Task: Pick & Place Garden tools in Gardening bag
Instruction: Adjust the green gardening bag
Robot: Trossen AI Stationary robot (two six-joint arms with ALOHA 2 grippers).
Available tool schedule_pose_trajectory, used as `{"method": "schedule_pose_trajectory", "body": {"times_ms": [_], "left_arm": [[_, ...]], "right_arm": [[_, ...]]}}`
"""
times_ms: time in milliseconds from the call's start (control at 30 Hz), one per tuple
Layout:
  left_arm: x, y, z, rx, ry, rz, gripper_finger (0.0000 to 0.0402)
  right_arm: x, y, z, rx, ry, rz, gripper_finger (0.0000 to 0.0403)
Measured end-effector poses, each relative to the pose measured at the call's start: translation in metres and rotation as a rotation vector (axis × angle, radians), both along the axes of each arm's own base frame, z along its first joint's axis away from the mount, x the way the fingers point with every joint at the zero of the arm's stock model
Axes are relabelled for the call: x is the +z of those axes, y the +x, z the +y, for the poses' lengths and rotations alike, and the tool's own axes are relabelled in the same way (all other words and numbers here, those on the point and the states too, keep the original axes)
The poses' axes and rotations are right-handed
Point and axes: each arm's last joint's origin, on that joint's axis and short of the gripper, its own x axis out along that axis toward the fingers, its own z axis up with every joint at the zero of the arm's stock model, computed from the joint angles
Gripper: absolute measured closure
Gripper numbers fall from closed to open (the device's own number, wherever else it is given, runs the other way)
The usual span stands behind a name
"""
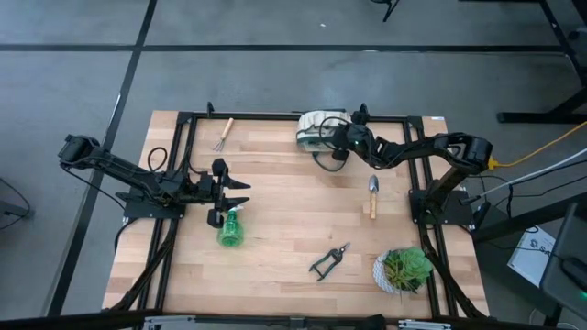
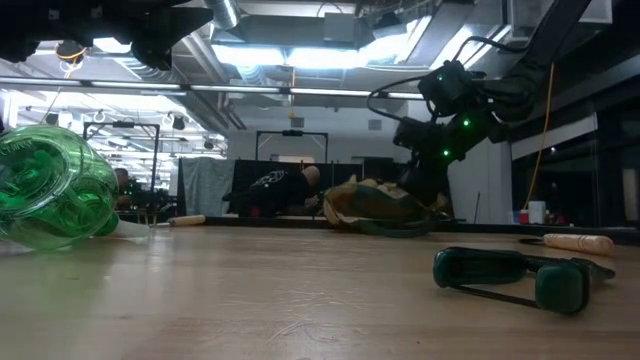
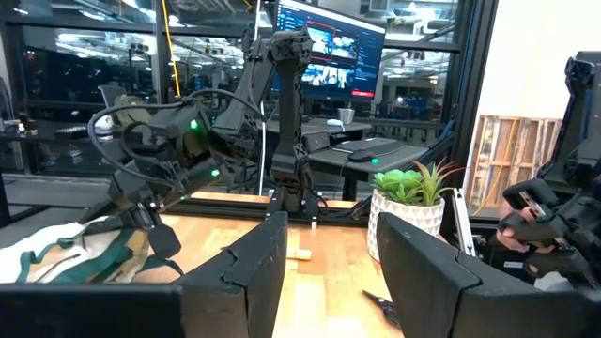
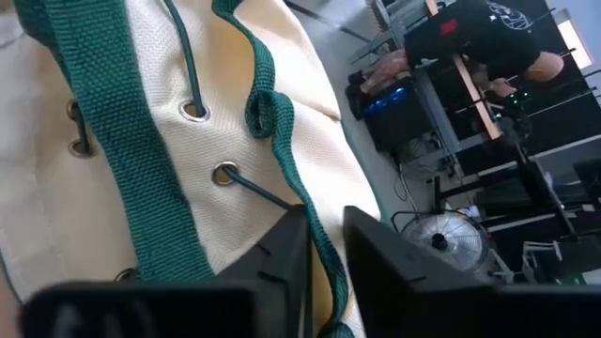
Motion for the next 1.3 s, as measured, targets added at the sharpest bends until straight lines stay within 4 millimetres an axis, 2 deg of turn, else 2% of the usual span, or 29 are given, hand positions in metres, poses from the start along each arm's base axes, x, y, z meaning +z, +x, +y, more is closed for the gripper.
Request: {"method": "schedule_pose_trajectory", "body": {"times_ms": [133,333,433,600,833,1033,1300], "left_arm": [[0.000,0.000,0.000,0.000,0.000,0.000,0.0243],[0.000,0.000,0.000,0.000,0.000,0.000,0.0240],[0.000,0.000,0.000,0.000,0.000,0.000,0.0242],[0.000,0.000,0.000,0.000,0.000,0.000,0.0241],[0.000,0.000,0.000,0.000,0.000,0.000,0.0243],[0.000,0.000,0.000,0.000,0.000,0.000,0.0240],[0.000,0.000,0.000,0.000,0.000,0.000,0.0241]], "right_arm": [[0.000,0.000,0.000,-0.007,0.014,-0.021,0.0388],[0.011,0.011,-0.005,-0.042,0.105,-0.122,0.0398],[0.025,0.019,-0.009,-0.036,0.250,-0.115,0.0399],[0.060,0.029,-0.021,-0.001,0.558,-0.135,0.0401],[0.100,0.038,-0.026,0.226,0.829,-0.175,0.0402],[0.119,0.040,-0.016,0.329,1.048,-0.182,0.0402],[0.115,0.034,0.011,0.396,1.358,-0.064,0.0403]]}}
